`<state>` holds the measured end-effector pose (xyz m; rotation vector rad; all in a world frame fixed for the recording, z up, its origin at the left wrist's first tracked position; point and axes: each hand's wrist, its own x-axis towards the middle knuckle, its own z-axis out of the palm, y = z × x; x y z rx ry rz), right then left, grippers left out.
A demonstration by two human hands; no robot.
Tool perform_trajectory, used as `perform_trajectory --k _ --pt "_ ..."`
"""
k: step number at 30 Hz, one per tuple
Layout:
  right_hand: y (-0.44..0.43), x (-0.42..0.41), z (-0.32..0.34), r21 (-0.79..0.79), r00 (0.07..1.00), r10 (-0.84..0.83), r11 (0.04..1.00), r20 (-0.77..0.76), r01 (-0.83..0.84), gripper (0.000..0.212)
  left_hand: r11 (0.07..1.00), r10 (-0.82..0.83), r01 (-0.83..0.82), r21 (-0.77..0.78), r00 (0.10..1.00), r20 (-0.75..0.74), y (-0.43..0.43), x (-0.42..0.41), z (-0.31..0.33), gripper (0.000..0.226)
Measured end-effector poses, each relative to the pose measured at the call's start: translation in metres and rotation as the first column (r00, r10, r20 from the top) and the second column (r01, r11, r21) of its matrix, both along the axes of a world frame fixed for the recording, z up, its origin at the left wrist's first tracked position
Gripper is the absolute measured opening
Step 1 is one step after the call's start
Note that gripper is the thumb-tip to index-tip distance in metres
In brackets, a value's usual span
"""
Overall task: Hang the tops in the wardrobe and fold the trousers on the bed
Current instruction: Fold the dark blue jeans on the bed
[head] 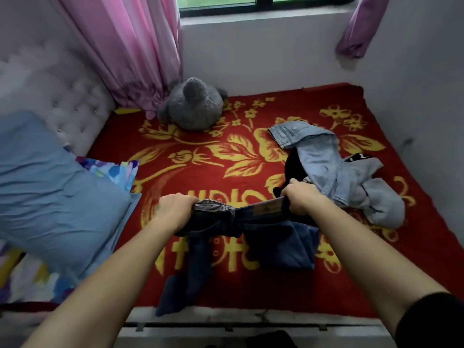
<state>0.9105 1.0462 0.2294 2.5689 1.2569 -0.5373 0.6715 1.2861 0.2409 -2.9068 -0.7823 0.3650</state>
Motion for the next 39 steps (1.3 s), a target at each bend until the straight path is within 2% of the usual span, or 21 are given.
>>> perform_trajectory --k 3,6,10,13,16,17,18,21,23,25,26,28,29,30,31,33,35,37,39 --pt "-0.009 -0.015 0.001 -0.071 0.999 -0.026 0.997 -0.04 0.023 0.031 0.992 -0.076 0.068 0.102 0.995 0.069 0.003 -0.005 0.003 0.016" --pt "-0.012 -0.034 0.004 -0.113 0.999 -0.042 0.993 -0.007 0.041 0.022 0.981 -0.139 0.122 0.151 0.984 0.107 0.003 -0.017 0.005 0.014" --pt "-0.015 -0.061 0.013 -0.075 0.978 -0.177 0.983 -0.108 0.17 0.03 0.986 -0.128 0.109 0.126 0.98 0.151 0.011 -0.045 0.004 0.021" --pt "-0.01 -0.077 0.025 -0.083 0.982 -0.168 0.984 -0.088 0.161 0.036 0.987 -0.093 0.066 0.146 0.978 0.189 0.022 -0.061 0.006 0.025" --pt "0.002 -0.085 0.045 -0.077 0.981 -0.174 0.983 -0.087 0.168 0.031 0.996 0.086 -0.088 0.0 0.971 0.223 0.033 -0.063 0.015 0.049" --pt "0.007 -0.084 0.052 -0.077 0.982 -0.175 0.983 -0.076 0.169 0.029 0.984 0.174 -0.163 -0.072 0.963 0.204 0.037 -0.061 0.02 0.059" --pt "0.012 -0.081 0.061 -0.074 0.984 -0.168 0.984 -0.05 0.165 0.027 0.962 0.256 -0.232 -0.147 0.952 0.17 0.041 -0.056 0.026 0.06" --pt "0.028 -0.062 0.092 0.002 0.986 -0.156 0.988 0.062 0.156 0.02 0.864 0.405 -0.326 -0.383 0.903 0.144 0.06 -0.032 0.048 0.028" --pt "0.042 -0.041 0.114 0.158 0.975 -0.179 0.975 0.135 0.157 0.014 0.809 0.461 -0.306 -0.501 0.86 0.219 0.071 -0.009 0.07 0.027" --pt "0.058 -0.014 0.134 0.387 0.952 -0.276 0.898 0.129 0.208 0.012 0.806 0.488 -0.291 -0.516 0.82 0.3 0.085 0.019 0.098 0.028" --pt "0.068 0.001 0.145 0.484 0.941 -0.324 0.842 0.101 0.238 0.016 0.827 0.484 -0.308 -0.471 0.817 0.315 0.094 0.033 0.114 0.03" --pt "0.091 0.036 0.164 0.606 0.927 -0.375 0.741 0.015 0.29 0.026 0.866 0.466 -0.367 -0.34 0.84 0.28 0.11 0.062 0.145 0.036" --pt "0.103 0.054 0.174 0.65 0.92 -0.389 0.687 -0.047 0.324 0.03 0.866 0.47 -0.383 -0.321 0.842 0.264 0.118 0.077 0.158 0.036" --pt "0.115 0.071 0.182 0.69 0.91 -0.396 0.625 -0.123 0.365 0.033 0.848 0.488 -0.377 -0.373 0.831 0.269 0.126 0.093 0.17 0.034" --pt "0.126 0.087 0.191 0.724 0.898 -0.391 0.558 -0.201 0.405 0.037 0.793 0.534 -0.352 -0.497 0.794 0.289 0.133 0.109 0.18 0.028" --pt "0.149 0.115 0.207 0.772 0.864 -0.363 0.412 -0.348 0.484 0.043 0.594 0.679 -0.202 -0.779 0.645 0.35 0.141 0.14 0.199 0.015" --pt "0.168 0.135 0.227 0.801 0.83 -0.326 0.26 -0.453 0.539 0.048 0.485 0.758 0.022 -0.874 0.488 0.433 0.148 0.167 0.22 0.022" --pt "0.182 0.146 0.255 0.847 0.828 -0.301 0.102 -0.474 0.522 0.052 0.492 0.783 0.202 -0.847 0.322 0.532 0.156 0.19 0.245 0.031" --pt "0.19 0.15 0.289 0.898 0.863 -0.26 -0.042 -0.433 0.438 0.056 0.653 0.707 0.24 -0.718 0.145 0.692 0.163 0.204 0.275 0.036"
